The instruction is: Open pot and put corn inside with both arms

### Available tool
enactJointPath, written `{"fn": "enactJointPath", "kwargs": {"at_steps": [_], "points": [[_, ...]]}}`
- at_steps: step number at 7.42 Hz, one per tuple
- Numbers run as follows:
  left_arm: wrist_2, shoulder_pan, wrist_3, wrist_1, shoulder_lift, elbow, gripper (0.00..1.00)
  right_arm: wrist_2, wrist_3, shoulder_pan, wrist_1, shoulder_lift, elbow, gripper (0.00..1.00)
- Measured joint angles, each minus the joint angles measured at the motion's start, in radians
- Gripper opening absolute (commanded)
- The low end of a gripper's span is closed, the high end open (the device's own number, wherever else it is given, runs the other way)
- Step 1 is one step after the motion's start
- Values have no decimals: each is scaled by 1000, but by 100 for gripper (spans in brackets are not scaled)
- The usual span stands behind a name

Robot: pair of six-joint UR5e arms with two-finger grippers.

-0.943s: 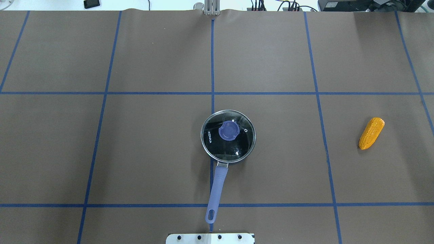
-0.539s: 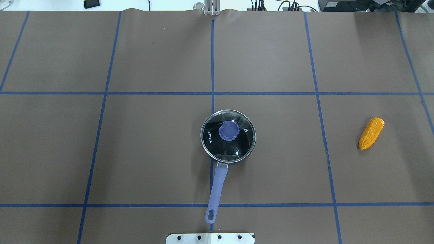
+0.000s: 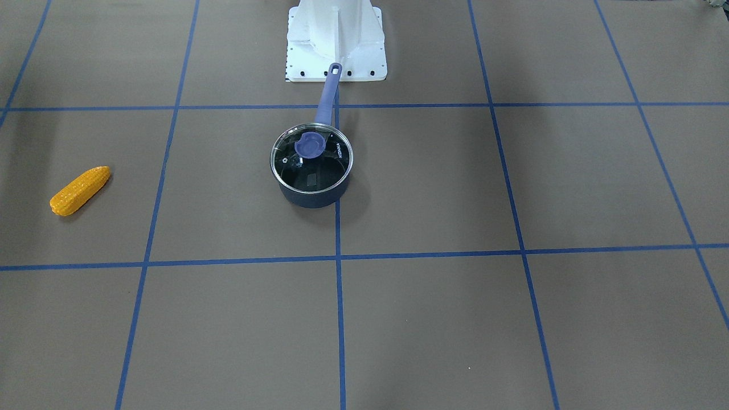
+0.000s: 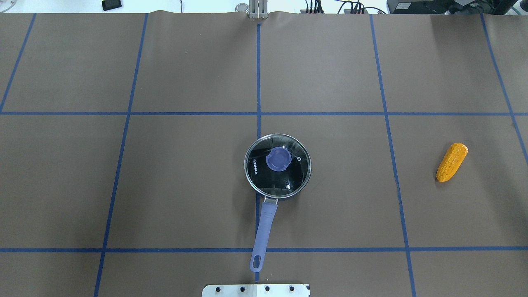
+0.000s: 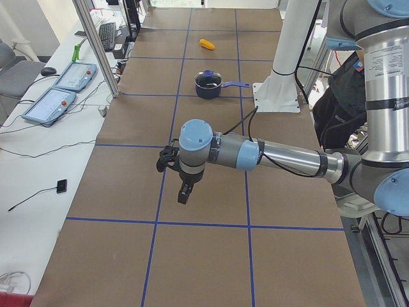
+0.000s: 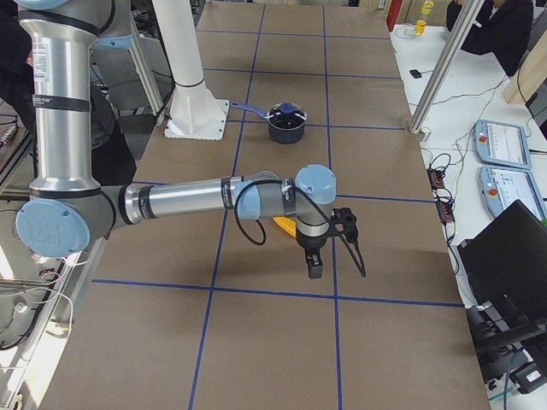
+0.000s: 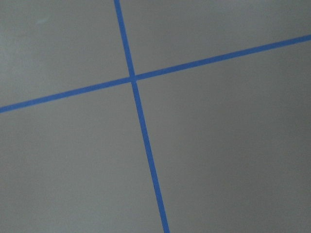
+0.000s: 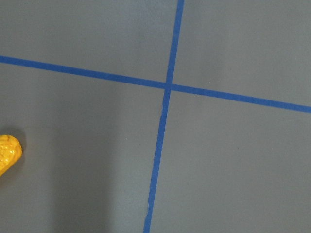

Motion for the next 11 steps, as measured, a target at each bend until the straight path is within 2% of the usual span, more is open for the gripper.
{"fn": "enactJointPath", "kwargs": {"at_steps": [1,3,6,9,10,11], "points": [[-44,1,1,-58,-14,4,98,2,-2,0,25,23,5,100],[-133,3,-7,-145,-28,28,98,18,3,0,173,27,-18,100],[-139,125,-222,-203,-104,8,100,53,157,-31,250,36,-27,100],[63,414,-598,-183,-214,-94,100,47,300,-92,256,39,-2,100],[124,511,-704,-131,-293,-102,100,46,308,-95,256,38,0,100],[192,610,-791,-22,-402,-104,100,46,311,-96,256,38,0,100]]}}
